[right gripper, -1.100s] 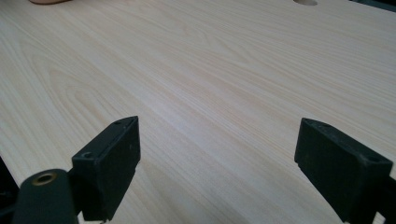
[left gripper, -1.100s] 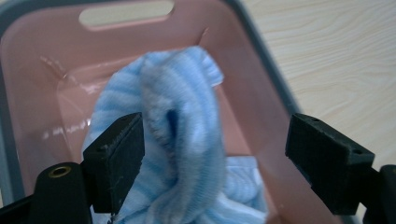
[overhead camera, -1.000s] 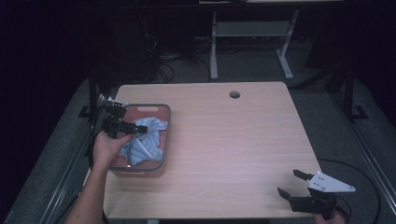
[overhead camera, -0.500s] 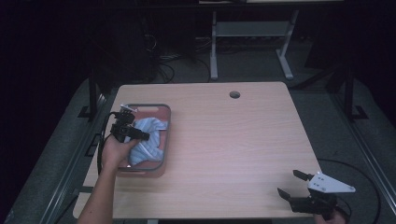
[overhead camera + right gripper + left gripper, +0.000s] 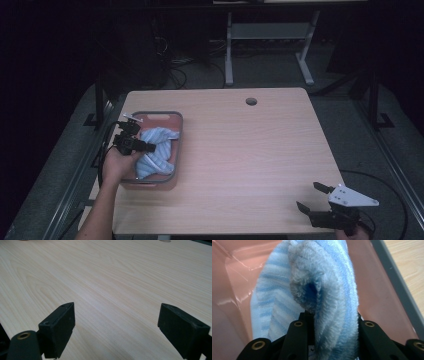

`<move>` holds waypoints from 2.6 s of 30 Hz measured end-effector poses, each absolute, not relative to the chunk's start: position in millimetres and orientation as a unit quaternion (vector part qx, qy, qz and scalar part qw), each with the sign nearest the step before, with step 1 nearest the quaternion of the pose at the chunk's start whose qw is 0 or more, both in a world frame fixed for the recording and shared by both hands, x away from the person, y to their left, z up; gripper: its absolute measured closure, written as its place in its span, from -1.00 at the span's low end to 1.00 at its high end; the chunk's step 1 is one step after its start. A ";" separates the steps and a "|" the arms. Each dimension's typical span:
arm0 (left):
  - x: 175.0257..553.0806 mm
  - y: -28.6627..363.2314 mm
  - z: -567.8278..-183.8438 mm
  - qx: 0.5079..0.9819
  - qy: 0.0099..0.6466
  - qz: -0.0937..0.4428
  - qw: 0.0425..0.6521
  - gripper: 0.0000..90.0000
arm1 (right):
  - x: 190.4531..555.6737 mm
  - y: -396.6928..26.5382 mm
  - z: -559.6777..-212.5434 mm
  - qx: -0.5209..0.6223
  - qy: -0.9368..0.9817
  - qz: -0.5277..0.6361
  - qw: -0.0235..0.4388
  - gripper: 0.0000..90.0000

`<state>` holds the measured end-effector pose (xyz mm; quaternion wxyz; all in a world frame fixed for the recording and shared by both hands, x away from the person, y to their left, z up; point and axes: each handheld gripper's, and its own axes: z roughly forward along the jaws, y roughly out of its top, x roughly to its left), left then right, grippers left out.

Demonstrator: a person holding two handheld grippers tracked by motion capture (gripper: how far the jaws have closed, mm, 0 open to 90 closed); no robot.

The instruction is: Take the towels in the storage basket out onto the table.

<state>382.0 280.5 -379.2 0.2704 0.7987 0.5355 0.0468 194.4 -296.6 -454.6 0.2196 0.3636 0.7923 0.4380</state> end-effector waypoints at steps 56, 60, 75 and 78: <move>360.5 263.5 -260.2 0.772 0.470 0.063 0.423 0.56 | 194.7 -302.7 -451.1 0.369 0.782 0.452 0.219 -0.69; 362.2 253.3 -255.5 0.774 0.461 0.059 0.429 0.56 | 194.8 -302.5 -451.0 0.367 0.781 0.453 0.223 -0.69; 373.5 213.0 -251.4 0.791 0.428 0.036 0.435 0.56 | 195.2 -302.6 -450.8 0.367 0.782 0.453 0.222 -0.69; 374.7 208.3 -251.9 0.792 0.426 0.033 0.435 0.56 | 195.1 -302.5 -451.0 0.367 0.781 0.454 0.221 -0.69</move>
